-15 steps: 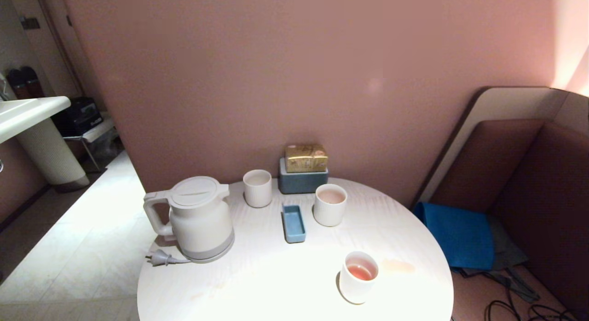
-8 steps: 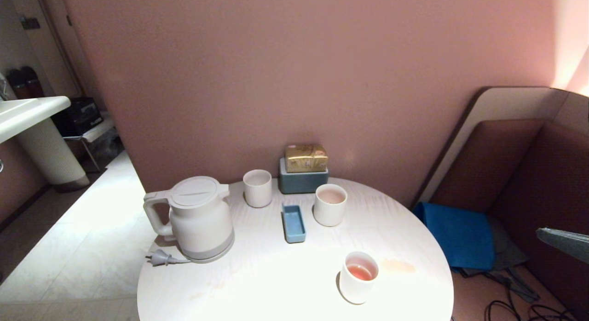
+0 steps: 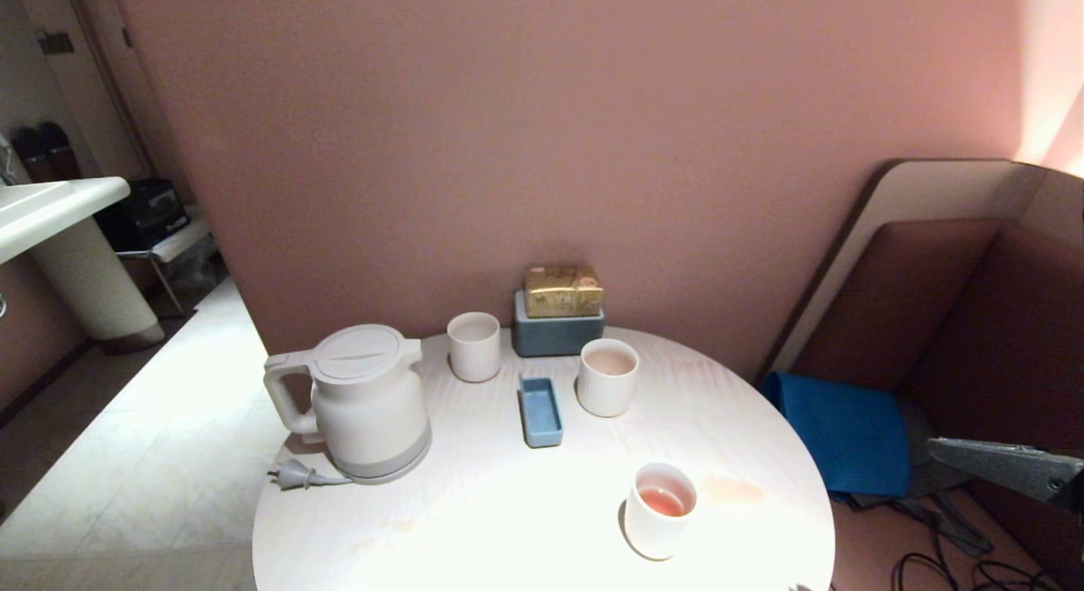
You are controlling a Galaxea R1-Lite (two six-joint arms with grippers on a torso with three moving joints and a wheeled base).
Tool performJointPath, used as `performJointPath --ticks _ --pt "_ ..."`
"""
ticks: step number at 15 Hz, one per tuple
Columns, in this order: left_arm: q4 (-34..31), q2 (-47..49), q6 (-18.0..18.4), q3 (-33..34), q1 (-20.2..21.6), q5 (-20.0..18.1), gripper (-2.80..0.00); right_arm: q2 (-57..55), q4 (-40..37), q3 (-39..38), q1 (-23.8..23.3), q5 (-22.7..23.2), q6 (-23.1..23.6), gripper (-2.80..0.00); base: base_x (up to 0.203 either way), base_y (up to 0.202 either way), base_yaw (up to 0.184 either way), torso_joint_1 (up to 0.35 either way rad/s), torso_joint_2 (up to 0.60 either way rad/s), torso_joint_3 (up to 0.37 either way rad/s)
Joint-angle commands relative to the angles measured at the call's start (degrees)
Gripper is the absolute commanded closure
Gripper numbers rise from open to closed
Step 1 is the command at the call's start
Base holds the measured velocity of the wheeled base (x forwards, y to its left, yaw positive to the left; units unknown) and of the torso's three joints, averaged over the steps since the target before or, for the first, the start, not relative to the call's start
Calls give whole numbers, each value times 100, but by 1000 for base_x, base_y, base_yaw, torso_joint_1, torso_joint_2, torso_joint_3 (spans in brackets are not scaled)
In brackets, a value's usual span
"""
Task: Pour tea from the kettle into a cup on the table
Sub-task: Pick up the cup
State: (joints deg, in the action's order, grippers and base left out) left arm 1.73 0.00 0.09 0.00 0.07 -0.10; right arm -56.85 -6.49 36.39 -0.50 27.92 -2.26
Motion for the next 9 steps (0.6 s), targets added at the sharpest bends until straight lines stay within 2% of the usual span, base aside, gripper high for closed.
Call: performJointPath --ticks 1,4,6,9 --pt "3 9 -1 0 1 1 0 -651 -2 330 -419 282 118 0 0 0 0 0 0 0" --pt "3 9 -1 0 1 1 0 -1295 -10 737 -1108 1097 406 0 0 0 0 0 0 0" --pt "3 9 -1 0 1 1 0 -1871 -18 924 -1357 1531 684 0 0 0 0 0 0 0" --pt "3 9 -1 0 1 1 0 -2867 -6 1250 -1668 2105 1346 0 0 0 0 0 0 0"
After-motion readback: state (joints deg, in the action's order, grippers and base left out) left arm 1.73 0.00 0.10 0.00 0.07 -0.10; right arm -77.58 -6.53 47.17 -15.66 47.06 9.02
